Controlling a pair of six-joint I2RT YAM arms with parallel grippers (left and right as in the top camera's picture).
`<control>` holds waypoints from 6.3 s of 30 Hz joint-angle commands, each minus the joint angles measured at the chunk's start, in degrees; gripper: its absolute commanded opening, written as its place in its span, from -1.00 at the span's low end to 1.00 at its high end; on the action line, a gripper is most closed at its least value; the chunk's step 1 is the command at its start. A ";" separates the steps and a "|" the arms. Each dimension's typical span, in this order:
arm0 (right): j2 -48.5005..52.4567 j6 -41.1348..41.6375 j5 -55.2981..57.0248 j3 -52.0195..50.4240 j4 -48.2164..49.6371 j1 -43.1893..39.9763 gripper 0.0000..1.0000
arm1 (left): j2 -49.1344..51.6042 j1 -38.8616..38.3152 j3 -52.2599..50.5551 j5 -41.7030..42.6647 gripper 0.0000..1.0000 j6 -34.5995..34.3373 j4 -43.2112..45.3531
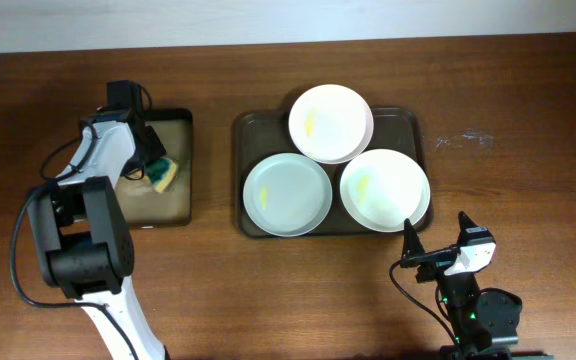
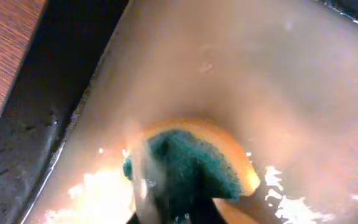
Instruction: Clean dirty plates on tray and stack at the side
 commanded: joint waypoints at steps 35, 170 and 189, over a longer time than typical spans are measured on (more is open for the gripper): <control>-0.44 0.61 0.52 -0.52 -0.02 -0.24 0.97 | 1.09 0.22 0.42 5.84 -0.81 0.24 -7.13; 92.48 2.16 -21.38 77.61 -42.99 7.91 0.57 | -41.55 -27.54 -16.44 2.49 0.99 -14.16 -17.44; 112.89 10.03 -7.04 74.25 -30.86 17.99 -0.15 | -39.39 -27.54 -16.44 4.42 0.99 -14.16 -17.59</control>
